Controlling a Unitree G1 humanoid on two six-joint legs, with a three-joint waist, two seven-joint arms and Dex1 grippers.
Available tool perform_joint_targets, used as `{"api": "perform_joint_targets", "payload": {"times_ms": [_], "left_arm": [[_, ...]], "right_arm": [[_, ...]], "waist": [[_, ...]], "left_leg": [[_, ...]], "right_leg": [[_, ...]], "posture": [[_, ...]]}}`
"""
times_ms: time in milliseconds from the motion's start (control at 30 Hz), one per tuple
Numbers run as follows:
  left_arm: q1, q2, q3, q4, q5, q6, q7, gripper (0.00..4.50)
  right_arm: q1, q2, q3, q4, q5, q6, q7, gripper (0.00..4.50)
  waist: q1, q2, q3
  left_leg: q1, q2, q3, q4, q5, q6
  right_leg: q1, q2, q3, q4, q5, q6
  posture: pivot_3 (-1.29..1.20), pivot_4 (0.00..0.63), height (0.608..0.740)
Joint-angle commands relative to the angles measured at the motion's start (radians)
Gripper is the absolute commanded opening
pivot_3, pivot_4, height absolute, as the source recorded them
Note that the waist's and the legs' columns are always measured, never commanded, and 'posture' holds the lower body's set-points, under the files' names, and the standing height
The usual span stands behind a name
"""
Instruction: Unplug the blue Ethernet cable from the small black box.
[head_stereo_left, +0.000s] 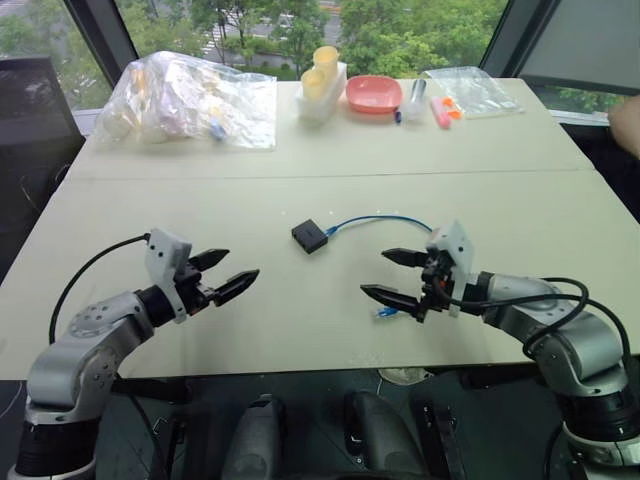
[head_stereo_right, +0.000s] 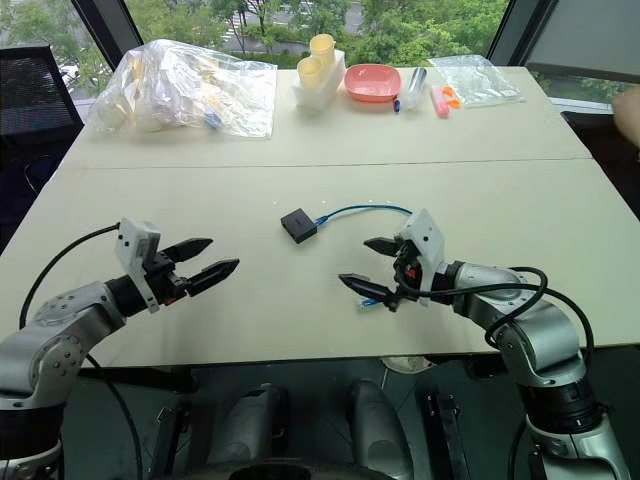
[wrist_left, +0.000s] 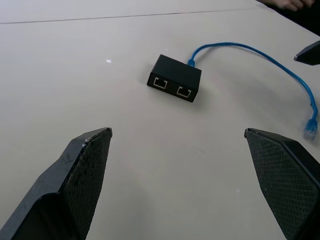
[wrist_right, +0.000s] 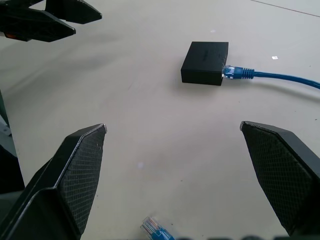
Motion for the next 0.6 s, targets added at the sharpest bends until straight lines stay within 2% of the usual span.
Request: {"api": "perform_joint_targets", "payload": {"times_ms": [33,600], "left_arm": [[0.013,0.001,0.024,-0.056,-0.025,-0.006,0.005,4.46],[0.002,-0.012,-0.020,-0.026,0.033,-0.066,0.012,4.46]], "right_arm": [[-0.022,-0.014,-0.006,-0.006,-0.005,-0.018,0.014,4.50],[-0.050,-0.017,0.021,0.028,-0.060,-0.054,0.061,4.50]], "waist": [[0.000,0.000,0.000],[0.000,0.000,0.000]], "left_leg": [[0.000,0.000,0.000,0.000,0.000,0.000],[0.000,0.000,0.000,0.000,0.000,0.000]], "right_leg": [[0.000,0.000,0.000,0.000,0.000,0.000],[0.000,0.000,0.000,0.000,0.000,0.000]], "posture": [[0.00,0.150,0.740],[0.00,0.150,0.740]]}}
